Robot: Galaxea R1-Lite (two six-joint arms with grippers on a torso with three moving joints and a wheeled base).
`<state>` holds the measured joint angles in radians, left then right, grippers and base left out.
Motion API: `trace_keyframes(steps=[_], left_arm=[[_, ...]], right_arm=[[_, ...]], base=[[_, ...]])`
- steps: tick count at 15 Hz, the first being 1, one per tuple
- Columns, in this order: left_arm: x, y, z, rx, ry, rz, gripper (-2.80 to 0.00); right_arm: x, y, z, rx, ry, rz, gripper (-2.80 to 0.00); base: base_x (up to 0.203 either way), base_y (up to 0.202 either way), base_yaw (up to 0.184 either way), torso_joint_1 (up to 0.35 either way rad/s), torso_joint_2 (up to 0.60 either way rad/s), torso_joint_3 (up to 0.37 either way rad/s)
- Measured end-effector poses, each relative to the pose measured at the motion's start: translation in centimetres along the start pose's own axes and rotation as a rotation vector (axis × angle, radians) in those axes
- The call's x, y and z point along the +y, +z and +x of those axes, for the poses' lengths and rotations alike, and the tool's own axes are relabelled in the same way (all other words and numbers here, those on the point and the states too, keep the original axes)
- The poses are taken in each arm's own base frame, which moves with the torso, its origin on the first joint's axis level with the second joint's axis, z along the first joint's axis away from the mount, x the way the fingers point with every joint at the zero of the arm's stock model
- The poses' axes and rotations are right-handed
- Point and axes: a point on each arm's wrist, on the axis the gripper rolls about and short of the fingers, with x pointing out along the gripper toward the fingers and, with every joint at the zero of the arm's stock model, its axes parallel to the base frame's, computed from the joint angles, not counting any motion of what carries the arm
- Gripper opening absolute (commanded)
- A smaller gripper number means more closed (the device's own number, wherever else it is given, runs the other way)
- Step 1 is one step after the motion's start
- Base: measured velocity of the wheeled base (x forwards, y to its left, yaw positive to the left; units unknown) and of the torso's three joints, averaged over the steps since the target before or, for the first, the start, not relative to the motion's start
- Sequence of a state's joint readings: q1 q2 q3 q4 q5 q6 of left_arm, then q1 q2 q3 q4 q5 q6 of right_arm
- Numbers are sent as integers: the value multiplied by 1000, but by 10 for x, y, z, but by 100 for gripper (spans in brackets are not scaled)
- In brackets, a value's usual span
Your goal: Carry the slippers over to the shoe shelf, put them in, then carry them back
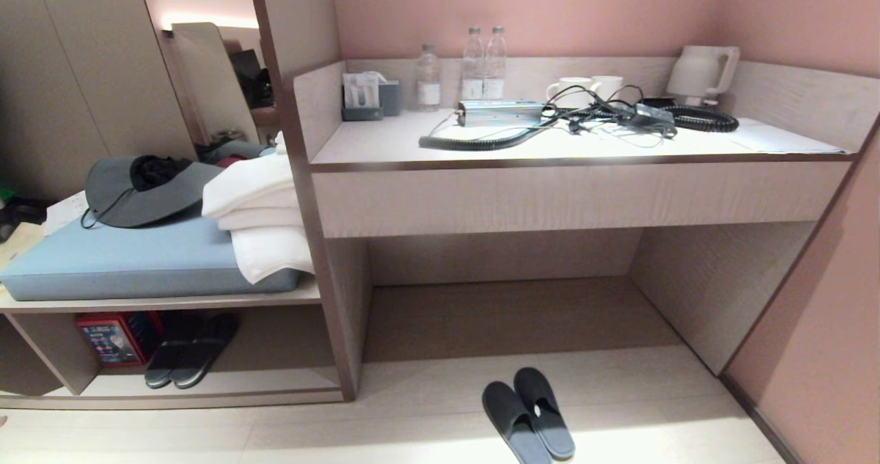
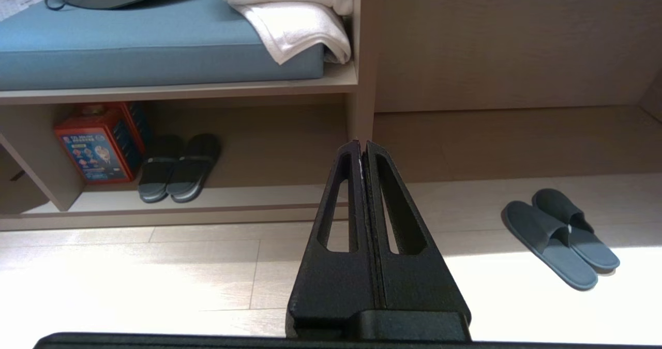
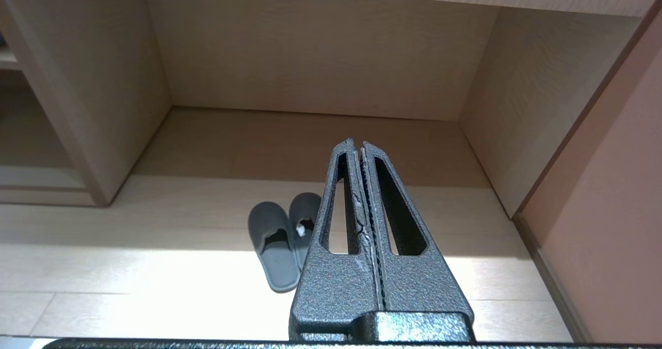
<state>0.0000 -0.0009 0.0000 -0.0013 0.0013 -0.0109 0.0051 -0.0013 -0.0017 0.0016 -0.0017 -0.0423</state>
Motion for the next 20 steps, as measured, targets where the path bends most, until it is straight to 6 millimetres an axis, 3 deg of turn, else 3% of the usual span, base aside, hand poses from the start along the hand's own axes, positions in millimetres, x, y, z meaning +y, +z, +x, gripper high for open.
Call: trace_keyframes(steps=[7,20], left_arm=[[0,0,0,0,0,-1,-280],[0,0,0,0,0,-2,-280]], right_arm=[[0,0,0,0,0,-2,-280],[0,0,0,0,0,0,-280]], base=[[0,32,-2,1,0,-1],[0,194,-2,3,2,2]])
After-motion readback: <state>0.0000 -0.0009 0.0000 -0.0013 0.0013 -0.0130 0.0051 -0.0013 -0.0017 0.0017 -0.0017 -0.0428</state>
